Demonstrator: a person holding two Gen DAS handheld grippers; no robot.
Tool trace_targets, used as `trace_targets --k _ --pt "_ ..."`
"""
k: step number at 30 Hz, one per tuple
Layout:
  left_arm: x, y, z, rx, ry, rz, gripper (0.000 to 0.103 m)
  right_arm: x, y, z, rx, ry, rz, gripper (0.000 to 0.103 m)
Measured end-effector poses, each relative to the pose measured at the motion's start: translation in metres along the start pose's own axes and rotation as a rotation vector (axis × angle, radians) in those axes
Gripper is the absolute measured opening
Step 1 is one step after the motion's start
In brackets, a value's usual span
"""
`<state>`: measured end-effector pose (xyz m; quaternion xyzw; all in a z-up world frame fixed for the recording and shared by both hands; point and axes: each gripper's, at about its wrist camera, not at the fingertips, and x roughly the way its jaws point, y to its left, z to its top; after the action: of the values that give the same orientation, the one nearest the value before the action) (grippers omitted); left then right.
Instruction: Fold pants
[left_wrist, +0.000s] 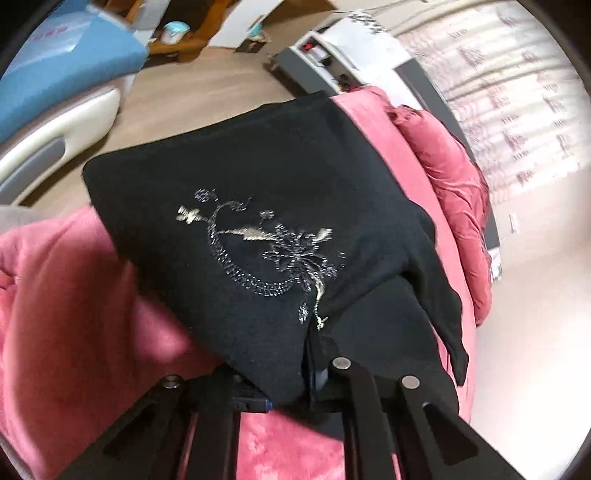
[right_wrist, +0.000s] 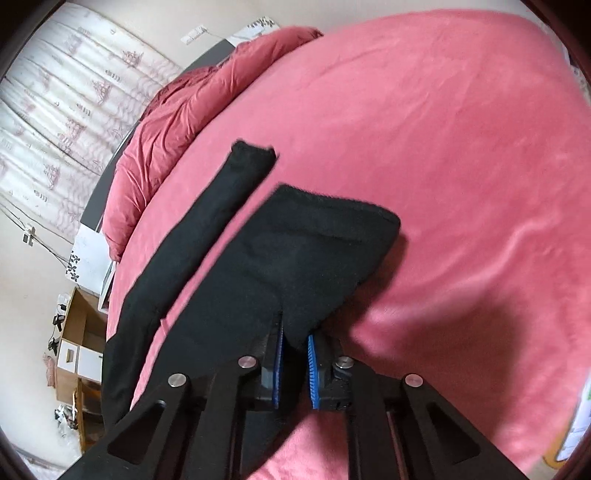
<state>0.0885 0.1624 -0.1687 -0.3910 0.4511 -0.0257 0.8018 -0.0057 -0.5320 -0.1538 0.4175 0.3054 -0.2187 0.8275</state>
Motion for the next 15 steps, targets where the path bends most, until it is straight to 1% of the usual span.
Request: trace_targets --k 2,5,7,10,12,14,15 --pt "-0.007 -0.007 -0.003 0.035 -0.003 -0.008 0.009 -0.014 0.002 0.005 -0.023 -0.031 -0.014 0.010" --pt "-0.024 -0.013 -0.014 0.082 -0.008 -0.018 0.009 -0.036 -0.005 0.011 -0.031 -0.073 -0.030 0.010" --pt "-0.030 -0.019 -0.022 0.115 -0.002 -0.014 0.009 -0.044 -0.011 0.013 -0.050 -0.080 -0.046 0.010" --pt "-0.032 -0.024 -0.037 0.173 0.005 0.019 0.009 -0.047 -0.025 0.011 -0.051 -0.064 -0.076 0.010" --pt "-0.028 -0.023 -0.045 0.211 0.011 0.063 0.009 -0.043 -0.041 0.004 -0.016 -0.042 -0.087 0.010" --pt "-0.020 -0.022 -0.048 0.215 0.032 0.090 0.009 -0.035 -0.053 -0.002 0.005 -0.020 -0.102 0.010" --pt "-0.016 -0.020 -0.048 0.213 0.042 0.103 0.011 -0.028 -0.060 -0.007 0.013 0.000 -0.112 0.010"
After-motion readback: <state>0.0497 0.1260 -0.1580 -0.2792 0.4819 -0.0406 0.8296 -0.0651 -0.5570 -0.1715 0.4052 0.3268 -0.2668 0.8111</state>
